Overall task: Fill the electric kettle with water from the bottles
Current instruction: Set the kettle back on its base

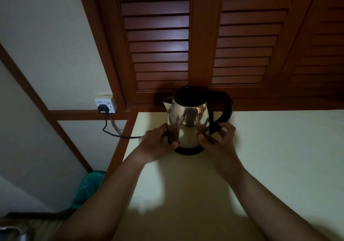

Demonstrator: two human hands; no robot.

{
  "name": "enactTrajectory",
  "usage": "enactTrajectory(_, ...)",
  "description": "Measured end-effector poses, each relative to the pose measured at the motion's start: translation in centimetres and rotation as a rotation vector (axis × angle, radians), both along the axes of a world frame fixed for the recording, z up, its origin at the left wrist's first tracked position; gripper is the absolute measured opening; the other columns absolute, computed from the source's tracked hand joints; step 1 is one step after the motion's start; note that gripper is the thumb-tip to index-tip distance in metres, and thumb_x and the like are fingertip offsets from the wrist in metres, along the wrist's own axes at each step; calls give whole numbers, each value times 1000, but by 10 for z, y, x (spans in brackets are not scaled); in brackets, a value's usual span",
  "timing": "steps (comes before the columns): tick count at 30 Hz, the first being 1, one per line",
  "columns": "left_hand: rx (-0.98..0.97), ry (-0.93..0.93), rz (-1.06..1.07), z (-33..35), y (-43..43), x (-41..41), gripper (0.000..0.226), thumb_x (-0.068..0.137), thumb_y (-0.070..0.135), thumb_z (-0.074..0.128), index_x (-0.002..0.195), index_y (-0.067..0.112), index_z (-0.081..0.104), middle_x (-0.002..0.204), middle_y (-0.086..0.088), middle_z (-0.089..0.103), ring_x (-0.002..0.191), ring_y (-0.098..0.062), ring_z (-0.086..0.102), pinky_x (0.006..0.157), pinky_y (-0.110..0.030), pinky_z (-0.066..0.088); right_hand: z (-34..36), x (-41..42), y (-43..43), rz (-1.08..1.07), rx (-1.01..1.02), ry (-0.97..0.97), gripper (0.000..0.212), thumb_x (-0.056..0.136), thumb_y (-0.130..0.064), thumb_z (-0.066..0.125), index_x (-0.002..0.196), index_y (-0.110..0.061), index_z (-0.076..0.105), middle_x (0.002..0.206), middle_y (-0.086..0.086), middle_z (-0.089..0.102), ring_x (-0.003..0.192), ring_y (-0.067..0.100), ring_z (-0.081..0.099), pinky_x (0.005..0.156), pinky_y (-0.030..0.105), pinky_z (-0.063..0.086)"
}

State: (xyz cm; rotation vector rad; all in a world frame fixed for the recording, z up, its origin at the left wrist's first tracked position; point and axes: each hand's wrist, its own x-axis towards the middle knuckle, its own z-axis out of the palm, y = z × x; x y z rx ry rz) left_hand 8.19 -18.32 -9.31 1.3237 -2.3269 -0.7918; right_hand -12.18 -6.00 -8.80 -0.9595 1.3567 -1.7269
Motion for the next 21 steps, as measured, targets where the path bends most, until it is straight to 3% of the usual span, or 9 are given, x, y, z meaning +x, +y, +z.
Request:
enactTrajectory(4, 9, -4, -10, 0, 0, 1, 78, 68, 81, 54, 137, 45, 50, 125, 12, 69, 123, -20, 62, 98, -50, 55, 1, 2, 2, -7, 23, 29, 64, 88, -4, 76, 131, -26, 34, 104, -22, 72, 110, 18, 71, 95, 38, 57)
enactTrajectory(7, 27, 23, -8, 0, 2, 1, 75, 69, 80, 56, 135, 45, 50, 127, 13, 68, 125, -21, 62, 101, -52, 54, 2, 2, 5, -17, 42, 50, 65, 86, -9, 79, 132, -27, 36, 112, -13, 71, 111, 15, 71, 98, 42, 56)
enactTrajectory(11, 40, 79, 52, -3, 10, 2, 92, 63, 79, 62, 146, 42, 43, 137, 12, 63, 135, -20, 55, 113, -52, 45, 0, 1, 7, -38, 65, 50, 63, 88, -6, 77, 131, -21, 32, 130, -1, 63, 112, 9, 70, 99, 37, 56)
enactTrajectory(14, 30, 80, 61, -5, 10, 0, 82, 65, 80, 61, 139, 46, 46, 132, 14, 66, 131, -18, 58, 110, -53, 47, -2, 2, 6, -37, 95, 58, 63, 89, -4, 75, 131, -19, 29, 130, 0, 63, 111, 6, 70, 95, 31, 57)
enactTrajectory(18, 2, 52, 47, -6, 7, -2, 70, 69, 78, 58, 130, 44, 52, 122, 14, 70, 121, -18, 64, 101, -53, 52, 2, 5, 7, -67, 140, 130, 64, 89, -8, 76, 132, -15, 30, 116, -14, 58, 94, -16, 65, 75, 9, 55)
enactTrajectory(21, -37, 36, 43, -5, 8, -2, 61, 69, 76, 56, 121, 45, 54, 110, 18, 71, 108, -16, 67, 96, -50, 55, 2, 5, 7, -68, 163, 166, 62, 90, -8, 75, 131, -14, 30, 113, -14, 57, 91, -19, 64, 74, 8, 53)
